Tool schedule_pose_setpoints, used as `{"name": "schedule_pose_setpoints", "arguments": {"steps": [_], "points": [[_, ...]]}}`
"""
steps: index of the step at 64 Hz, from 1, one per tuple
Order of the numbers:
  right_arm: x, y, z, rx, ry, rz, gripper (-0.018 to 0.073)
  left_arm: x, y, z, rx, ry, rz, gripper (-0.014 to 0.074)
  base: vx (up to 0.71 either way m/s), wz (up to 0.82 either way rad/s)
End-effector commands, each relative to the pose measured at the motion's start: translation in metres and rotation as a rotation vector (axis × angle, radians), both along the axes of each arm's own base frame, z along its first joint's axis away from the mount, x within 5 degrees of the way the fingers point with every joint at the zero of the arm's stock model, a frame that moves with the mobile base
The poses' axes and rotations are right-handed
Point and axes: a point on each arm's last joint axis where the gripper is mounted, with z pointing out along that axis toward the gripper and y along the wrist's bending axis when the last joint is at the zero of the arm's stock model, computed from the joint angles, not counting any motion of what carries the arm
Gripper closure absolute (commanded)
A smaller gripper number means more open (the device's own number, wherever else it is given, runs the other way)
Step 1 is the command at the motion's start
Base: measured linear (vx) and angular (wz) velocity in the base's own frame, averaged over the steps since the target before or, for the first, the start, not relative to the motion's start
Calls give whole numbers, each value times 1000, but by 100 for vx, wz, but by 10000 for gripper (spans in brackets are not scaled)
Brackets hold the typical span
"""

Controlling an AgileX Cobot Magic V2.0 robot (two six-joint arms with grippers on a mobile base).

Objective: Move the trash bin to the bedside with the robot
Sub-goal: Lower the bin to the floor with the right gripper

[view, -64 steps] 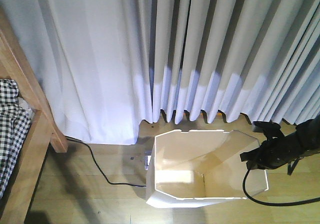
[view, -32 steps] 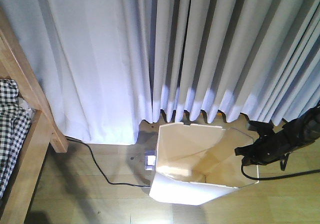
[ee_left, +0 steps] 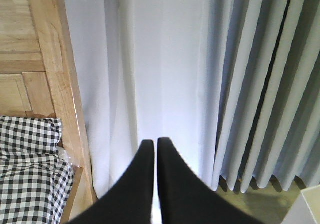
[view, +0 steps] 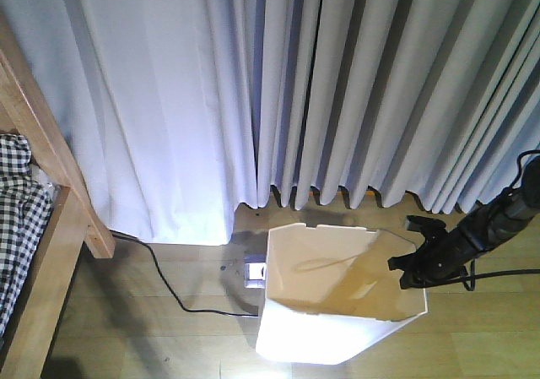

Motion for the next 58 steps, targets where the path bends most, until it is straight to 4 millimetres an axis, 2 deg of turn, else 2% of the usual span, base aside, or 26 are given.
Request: {"name": "schedule_pose_setpoints", "arguments": {"steps": [1,11,18,42,58], "points": [[19,8,23,106,17,12,528,1,0,1,-7,-65,0,602,0,0],[24,29,5,62,53,118,519,1,0,1,-7,-65,0,602,0,0],[32,38,-5,16,76,90,512,1,0,1,-7,-65,0,602,0,0],[44,39,-30,-9,80,48,493,1,0,1,-7,-65,0,602,0,0],[48,50,-42,-13,80,74,440,1,0,1,-7,-65,0,602,0,0]]}}
